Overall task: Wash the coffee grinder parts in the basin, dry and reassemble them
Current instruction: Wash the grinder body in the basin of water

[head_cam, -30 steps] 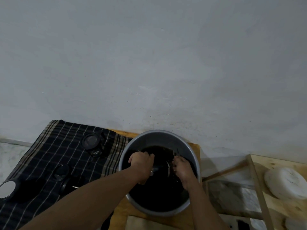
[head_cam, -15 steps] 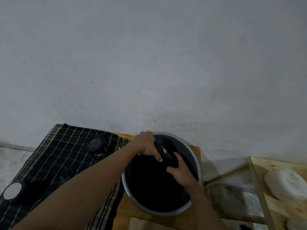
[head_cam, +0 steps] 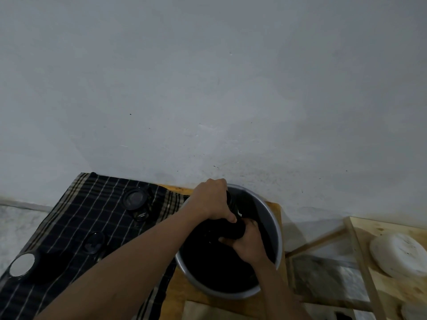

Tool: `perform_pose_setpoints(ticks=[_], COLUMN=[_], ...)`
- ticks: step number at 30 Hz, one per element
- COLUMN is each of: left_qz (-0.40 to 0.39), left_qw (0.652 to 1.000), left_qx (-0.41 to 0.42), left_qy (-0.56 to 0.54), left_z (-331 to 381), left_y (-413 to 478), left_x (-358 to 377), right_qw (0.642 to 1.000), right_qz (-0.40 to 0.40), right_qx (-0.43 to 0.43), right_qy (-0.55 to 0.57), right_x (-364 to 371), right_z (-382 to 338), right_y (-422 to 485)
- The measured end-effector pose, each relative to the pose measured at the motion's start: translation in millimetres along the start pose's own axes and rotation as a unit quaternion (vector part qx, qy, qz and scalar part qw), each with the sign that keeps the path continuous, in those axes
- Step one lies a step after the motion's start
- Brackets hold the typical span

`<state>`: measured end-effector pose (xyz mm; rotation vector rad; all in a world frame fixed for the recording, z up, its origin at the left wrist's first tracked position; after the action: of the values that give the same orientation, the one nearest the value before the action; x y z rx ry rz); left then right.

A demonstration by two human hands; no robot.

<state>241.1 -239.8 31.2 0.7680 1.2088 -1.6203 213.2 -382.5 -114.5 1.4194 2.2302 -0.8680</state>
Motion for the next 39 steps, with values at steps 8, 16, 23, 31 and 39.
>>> perform_pose_setpoints(ticks=[8, 16, 23, 31, 39], left_qz=[0.015, 0.033, 0.009, -0.232, -0.142], left_qw=[1.0, 0.999, 0.994, 0.886, 0.708], left_qx=[-0.011, -0.017, -0.038, -0.098, -0.038], left_qy=[-0.01, -0.033, -0.104, -0.388, -0.69], left_z=[-7, -11, -35, -81, -104], left_y=[-5, -10, -13, -40, -60], left_x=[-1, -15, -3, 63, 52], right_qw=[1.0, 0.996, 0.996, 0.981, 0.911], right_qz=[0.007, 0.035, 0.034, 0.052, -0.065], right_qx=[0.0, -0.022, -0.03, 0.023, 0.037], right_qy=[0.021, 0.076, 0.076, 0.185, 0.405], right_x=[-2, -16, -12, -36, -11], right_z=[-8, -33, -33, -53, -126], right_y=[-5, -9, -13, -1, -16])
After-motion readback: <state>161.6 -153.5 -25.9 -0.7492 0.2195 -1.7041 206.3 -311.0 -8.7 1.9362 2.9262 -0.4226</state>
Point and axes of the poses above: each hand's wrist, its own y-axis towards the middle knuckle, its own x-axis out of the palm, z = x × y, the point moved 9 cm from there along y, towards the middle knuckle, and after that the axes turned 5 degrees about -z, right-handed, at the moved point
